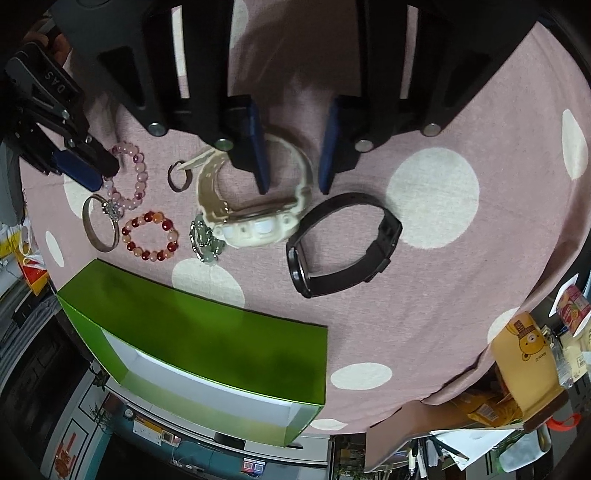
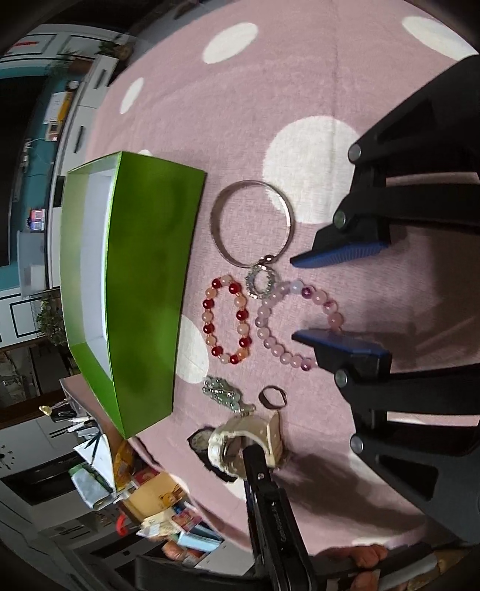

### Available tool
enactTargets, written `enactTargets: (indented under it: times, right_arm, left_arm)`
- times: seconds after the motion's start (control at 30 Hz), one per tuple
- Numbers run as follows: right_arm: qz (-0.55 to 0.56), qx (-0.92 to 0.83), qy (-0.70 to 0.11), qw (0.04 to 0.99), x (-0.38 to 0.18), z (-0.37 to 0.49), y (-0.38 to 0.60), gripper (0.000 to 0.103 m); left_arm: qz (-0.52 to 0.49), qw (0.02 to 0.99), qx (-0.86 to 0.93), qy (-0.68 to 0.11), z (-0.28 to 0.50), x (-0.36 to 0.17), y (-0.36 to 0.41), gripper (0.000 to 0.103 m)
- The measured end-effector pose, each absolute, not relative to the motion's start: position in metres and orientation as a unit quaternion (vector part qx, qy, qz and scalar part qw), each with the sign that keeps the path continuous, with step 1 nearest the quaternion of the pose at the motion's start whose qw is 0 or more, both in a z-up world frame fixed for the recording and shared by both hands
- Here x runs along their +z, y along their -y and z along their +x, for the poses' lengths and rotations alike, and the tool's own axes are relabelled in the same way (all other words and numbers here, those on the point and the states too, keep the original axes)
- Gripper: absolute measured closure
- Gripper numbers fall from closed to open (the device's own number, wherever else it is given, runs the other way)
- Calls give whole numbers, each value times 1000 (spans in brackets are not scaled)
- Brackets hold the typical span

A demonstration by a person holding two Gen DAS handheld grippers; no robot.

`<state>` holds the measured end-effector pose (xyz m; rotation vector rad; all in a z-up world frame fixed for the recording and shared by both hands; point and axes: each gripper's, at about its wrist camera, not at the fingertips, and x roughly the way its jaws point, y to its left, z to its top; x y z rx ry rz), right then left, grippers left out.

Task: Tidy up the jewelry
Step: 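Grasp the cream watch with left tool while right tool grasps pink bracelet, then carry watch and pink bracelet into the green box and release both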

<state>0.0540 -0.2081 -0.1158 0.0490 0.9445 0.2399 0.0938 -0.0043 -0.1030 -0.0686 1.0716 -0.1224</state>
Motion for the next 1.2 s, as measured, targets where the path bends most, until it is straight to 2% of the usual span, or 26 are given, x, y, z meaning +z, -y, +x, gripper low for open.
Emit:
enactTargets:
  times: [0.03,0.17,0.23,0.5,0.9,1.2]
  right_arm:
    - [18,113,-452,885,-116,55,207,76]
    - [-14,99,-445,890,-117,57,203,89]
    - [-17,98,-443,891,-118,57,204,95]
    - [-1,121,-426,897,-102,46,210,96]
    - [-28,118,-352,928,-47,29,214,96]
    - [-32,106,-308,945,-14,45,227,96]
  left_arm:
    - [-29,858,-58,-509,94,-103,5,83]
    - [-30,861,-57,-504,96,-104,3,87]
    - [-28,863,-55,-502,98,-105,1,93]
    - [-24,867,-64,-494,89,-97,0,94]
    - [-36,886,-73,-457,72,-56,-3,94]
    - [-28,895,-90,-435,95,-26,8,94]
